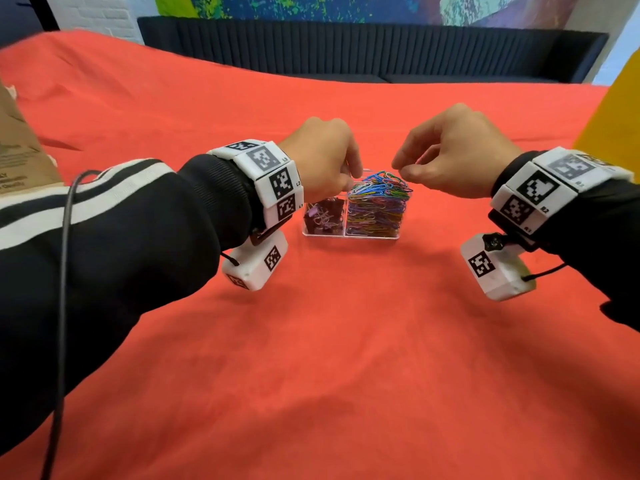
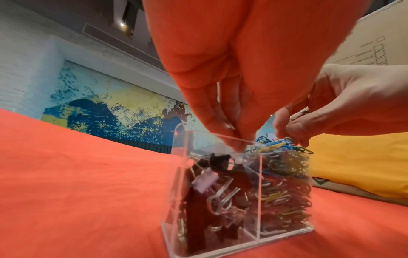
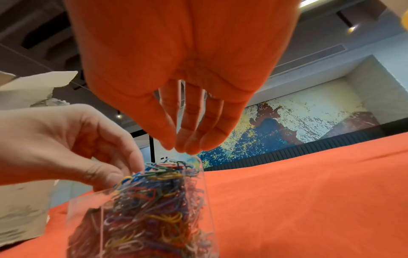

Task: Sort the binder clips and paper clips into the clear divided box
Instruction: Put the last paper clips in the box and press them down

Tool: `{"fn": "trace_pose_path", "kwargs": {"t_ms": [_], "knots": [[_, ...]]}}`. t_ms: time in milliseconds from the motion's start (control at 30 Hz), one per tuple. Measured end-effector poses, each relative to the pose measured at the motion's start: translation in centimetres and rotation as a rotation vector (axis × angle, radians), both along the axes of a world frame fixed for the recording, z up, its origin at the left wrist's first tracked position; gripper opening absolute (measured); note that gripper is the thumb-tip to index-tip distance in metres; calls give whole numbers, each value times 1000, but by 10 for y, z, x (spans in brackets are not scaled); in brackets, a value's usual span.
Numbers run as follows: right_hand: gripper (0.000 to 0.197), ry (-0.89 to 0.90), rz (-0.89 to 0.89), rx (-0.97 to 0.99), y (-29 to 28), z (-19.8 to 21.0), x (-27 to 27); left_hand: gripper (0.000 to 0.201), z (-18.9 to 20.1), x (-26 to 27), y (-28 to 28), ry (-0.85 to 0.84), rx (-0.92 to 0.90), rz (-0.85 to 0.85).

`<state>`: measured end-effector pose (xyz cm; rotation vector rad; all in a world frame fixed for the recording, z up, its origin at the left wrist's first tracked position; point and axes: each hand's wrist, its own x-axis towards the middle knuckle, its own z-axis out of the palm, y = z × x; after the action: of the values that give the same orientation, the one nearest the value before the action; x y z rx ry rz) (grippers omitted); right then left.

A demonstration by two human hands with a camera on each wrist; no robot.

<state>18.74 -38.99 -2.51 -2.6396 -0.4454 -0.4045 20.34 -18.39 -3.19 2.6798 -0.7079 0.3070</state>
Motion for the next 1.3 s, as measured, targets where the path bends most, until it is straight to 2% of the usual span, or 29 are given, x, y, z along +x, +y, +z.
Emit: {"fn": "trace_pose_path", "kwargs": {"t_ms": [167, 500, 733, 900, 1167, 1233, 1300], "knots": [[14, 28, 53, -25, 6, -2, -7, 18, 0, -1, -3, -1, -1, -17], [18, 44, 27, -58, 8, -3, -3, 15, 0, 0, -7, -10, 11, -37], [16, 5, 23, -17, -1, -1, -2, 14, 7, 7, 7, -7, -23, -10], [11, -6, 51, 4, 4, -2, -10, 13, 5, 8, 14, -13, 35, 21], [51, 22, 148, -171, 17, -10, -14, 15, -2, 6, 1, -2, 49, 39], [48, 9, 150, -184, 18, -12, -11, 16, -2, 5, -1, -10, 33, 30], [36, -8, 150, -183, 17, -12, -8, 15, -1, 4, -2, -17, 29, 16]]}}
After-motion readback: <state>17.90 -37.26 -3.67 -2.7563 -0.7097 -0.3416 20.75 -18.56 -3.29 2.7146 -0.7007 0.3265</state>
